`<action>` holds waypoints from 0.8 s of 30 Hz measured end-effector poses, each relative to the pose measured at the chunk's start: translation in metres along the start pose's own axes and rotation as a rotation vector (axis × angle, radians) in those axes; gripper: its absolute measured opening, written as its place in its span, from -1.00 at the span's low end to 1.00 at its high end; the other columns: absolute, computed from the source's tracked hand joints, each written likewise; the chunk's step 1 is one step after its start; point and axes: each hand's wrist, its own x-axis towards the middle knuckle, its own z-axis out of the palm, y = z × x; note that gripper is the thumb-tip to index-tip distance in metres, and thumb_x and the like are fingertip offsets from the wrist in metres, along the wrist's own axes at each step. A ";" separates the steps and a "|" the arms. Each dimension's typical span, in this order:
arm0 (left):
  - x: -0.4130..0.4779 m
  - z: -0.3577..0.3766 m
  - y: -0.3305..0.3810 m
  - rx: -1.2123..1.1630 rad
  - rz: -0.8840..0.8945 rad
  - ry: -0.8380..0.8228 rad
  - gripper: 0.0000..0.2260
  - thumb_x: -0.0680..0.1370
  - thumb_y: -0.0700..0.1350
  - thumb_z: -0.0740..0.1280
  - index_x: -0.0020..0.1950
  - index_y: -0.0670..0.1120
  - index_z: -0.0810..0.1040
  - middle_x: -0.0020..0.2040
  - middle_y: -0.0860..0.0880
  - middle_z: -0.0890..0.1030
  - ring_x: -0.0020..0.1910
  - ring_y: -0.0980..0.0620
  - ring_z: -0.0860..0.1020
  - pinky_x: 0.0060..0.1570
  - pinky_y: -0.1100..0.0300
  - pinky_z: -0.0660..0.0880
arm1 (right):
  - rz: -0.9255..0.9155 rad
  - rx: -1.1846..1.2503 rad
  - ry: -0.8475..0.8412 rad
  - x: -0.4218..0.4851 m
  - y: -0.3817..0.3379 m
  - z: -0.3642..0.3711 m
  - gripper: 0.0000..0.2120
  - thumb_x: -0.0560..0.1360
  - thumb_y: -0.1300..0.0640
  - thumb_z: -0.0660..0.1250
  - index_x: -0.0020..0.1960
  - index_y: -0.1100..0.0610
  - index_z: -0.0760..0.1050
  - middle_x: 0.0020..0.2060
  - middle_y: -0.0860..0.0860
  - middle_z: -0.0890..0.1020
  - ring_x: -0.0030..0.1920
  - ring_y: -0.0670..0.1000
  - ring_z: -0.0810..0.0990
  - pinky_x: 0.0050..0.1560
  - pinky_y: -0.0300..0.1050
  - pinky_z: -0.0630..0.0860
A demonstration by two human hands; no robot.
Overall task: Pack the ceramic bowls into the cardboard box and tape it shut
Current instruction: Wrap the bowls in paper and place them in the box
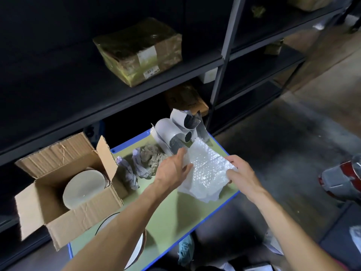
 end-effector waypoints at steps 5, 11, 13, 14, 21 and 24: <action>-0.023 -0.009 -0.003 -0.158 -0.085 0.067 -0.76 0.59 -0.05 0.32 -0.13 -0.07 0.27 -0.36 -0.02 0.39 -0.31 -0.21 0.46 -0.35 0.07 0.28 | -0.057 0.058 -0.029 -0.005 -0.010 0.005 -0.69 0.49 0.23 0.28 0.13 -0.10 0.56 -0.09 -0.05 0.65 -0.30 -0.17 0.56 -0.17 -0.29 0.48; -0.055 -0.024 -0.013 -0.433 -0.262 0.126 -0.82 0.58 -0.03 0.30 -0.17 -0.01 0.36 -0.33 0.00 0.48 -0.39 0.08 0.38 -0.38 0.13 0.33 | -0.007 0.329 -0.163 -0.011 -0.023 0.031 -0.86 0.55 0.15 0.40 0.10 0.03 0.59 -0.08 0.04 0.70 -0.13 -0.03 0.69 -0.19 -0.22 0.56; -0.065 -0.028 -0.016 -0.482 -0.300 0.156 -0.86 0.58 -0.02 0.29 -0.12 -0.02 0.41 -0.29 -0.04 0.55 -0.39 0.09 0.41 -0.36 0.14 0.38 | -0.016 0.291 -0.253 -0.014 -0.026 0.042 -0.83 0.55 0.21 0.37 0.12 0.07 0.59 -0.04 0.02 0.72 -0.04 0.02 0.71 -0.10 -0.10 0.62; -0.071 -0.030 -0.018 -0.505 -0.326 0.172 -0.87 0.59 -0.03 0.29 -0.13 -0.01 0.41 -0.29 -0.02 0.55 -0.39 0.13 0.42 -0.37 0.20 0.37 | -0.020 0.246 -0.270 -0.016 -0.029 0.047 -0.82 0.54 0.22 0.36 0.11 0.06 0.59 -0.03 0.03 0.73 -0.01 0.07 0.71 -0.01 0.01 0.61; -0.115 -0.044 -0.043 -0.470 -0.495 0.205 -0.80 0.56 0.03 0.32 -0.22 -0.02 0.47 -0.34 0.02 0.57 -0.34 0.03 0.48 -0.32 0.14 0.41 | -0.143 -0.019 -0.280 -0.017 -0.048 0.072 -0.48 0.37 -0.12 0.35 0.01 0.35 0.43 -0.29 0.15 0.47 -0.31 0.14 0.40 -0.21 -0.03 0.32; -0.140 -0.051 -0.055 -0.470 -0.527 0.222 -0.84 0.55 -0.03 0.32 -0.23 0.01 0.54 -0.35 0.06 0.61 -0.33 0.06 0.57 -0.22 0.09 0.52 | -0.178 -0.062 -0.308 -0.016 -0.056 0.083 -0.64 0.48 0.00 0.38 -0.16 0.31 0.38 -0.34 0.02 0.33 -0.34 0.01 0.29 -0.25 -0.04 0.22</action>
